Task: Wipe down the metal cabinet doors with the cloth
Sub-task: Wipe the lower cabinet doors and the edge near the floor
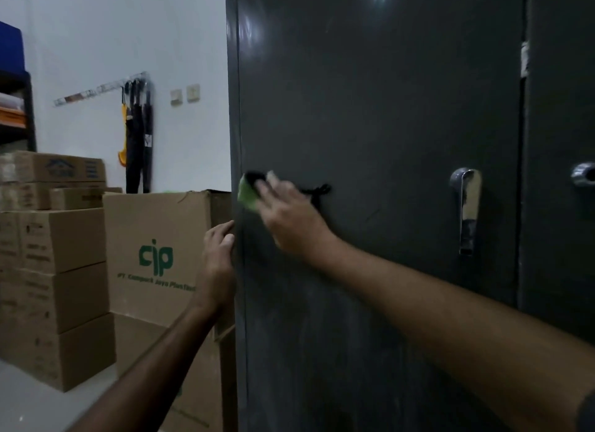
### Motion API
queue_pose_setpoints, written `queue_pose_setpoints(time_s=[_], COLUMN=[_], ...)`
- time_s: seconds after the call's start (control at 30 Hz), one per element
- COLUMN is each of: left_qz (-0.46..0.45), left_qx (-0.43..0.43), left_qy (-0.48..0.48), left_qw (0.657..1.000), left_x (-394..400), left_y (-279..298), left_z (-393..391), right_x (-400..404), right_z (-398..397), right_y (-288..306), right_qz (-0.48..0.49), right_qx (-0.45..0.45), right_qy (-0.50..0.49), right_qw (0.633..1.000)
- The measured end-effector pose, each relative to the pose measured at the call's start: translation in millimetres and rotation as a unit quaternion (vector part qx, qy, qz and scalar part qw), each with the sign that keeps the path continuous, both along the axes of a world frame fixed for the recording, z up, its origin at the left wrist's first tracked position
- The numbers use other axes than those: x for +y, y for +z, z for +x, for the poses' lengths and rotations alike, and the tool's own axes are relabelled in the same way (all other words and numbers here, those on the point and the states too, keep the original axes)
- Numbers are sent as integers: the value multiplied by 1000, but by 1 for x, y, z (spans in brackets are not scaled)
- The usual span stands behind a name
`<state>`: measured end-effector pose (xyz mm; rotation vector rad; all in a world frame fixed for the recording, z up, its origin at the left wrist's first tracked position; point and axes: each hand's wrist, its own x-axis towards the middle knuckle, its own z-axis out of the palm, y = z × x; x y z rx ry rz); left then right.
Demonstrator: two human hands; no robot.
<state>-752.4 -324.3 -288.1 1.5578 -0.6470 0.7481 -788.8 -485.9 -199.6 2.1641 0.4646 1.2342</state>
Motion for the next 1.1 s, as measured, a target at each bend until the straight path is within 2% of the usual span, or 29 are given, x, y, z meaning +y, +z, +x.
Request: queue_pose_setpoints(time_s=[0.07, 0.1, 0.13, 0.17, 0.23, 0.3, 0.37, 0.43, 0.5, 0.53, 0.57, 0.63, 0.7, 0.73, 0.77, 0.8, 0.87, 0.9, 0.93, 1.0, 1.07, 1.1], left_qz=[-3, -10, -22, -35, -57, -73, -97, -111, -85, -64, -40, 7, 28, 23, 10, -1, 1, 18, 39, 81, 102, 104], left_qx=[-3, 7, 20, 33, 44, 37, 16, -15, -33, -39, -45, -56, -54, -47, -38, -31, -30, -33, -40, -57, -67, -66], left_qy=[6, -4, -21, -39, -61, -54, -14, 47, 75, 74, 70, 59, 41, 32, 27, 25, 22, 20, 20, 29, 32, 31], left_qw=[1000, 1000, 999, 998, 995, 995, 995, 993, 993, 994, 996, 997, 997, 998, 999, 999, 999, 999, 998, 995, 992, 992], left_x=[-1, -2, -3, -4, -6, -7, -3, 3, 6, 7, 8, 7, 5, 3, 2, 2, 0, -1, -2, -5, -9, -12], left_y=[6, 8, 10, 11, 11, 12, 12, 12, 11, 8, 5, -2, -12, -16, -20, -23, -26, -28, -30, -39, -48, -52], left_z=[1, 2, 4, 5, 5, 6, 6, 6, 6, 5, 5, 4, 4, 4, 4, 3, 0, 0, 0, 1, 3, 3], right_x=[-16, -22, -25, -24, -14, 8, 29, 34, 19, 8, 0, -12, -9, -5, -2, -1, -9, -16, -22, -37, -50, -52], right_z=[-8, -8, -5, -1, -1, 7, 17, 22, 12, 10, 8, 7, 4, 4, 4, 4, -8, -13, -13, -13, -20, -22], right_y=[-14, 1, 23, 48, 94, 110, 86, 28, -26, -36, -38, -30, -34, -50, -75, -102, -133, -128, -118, -89, -77, -88], right_qz=[-168, -187, -145, -53, 136, 208, 151, -21, -187, -223, -211, -62, 107, 119, 74, -18, -162, -181, -162, 21, 195, 200], right_qx=[84, 74, 35, -17, -105, -137, -93, 2, 137, 156, 146, 70, -6, -22, 5, 51, 218, 221, 176, 28, -84, -99], right_qy=[-8, -6, -7, -12, -37, -30, -6, 25, 0, -5, 2, 43, 43, 38, 36, 33, -3, -1, 16, 74, 101, 96], right_qw=[982, 980, 989, 998, 984, 968, 984, 999, 973, 962, 966, 995, 993, 992, 997, 998, 962, 958, 971, 997, 972, 970])
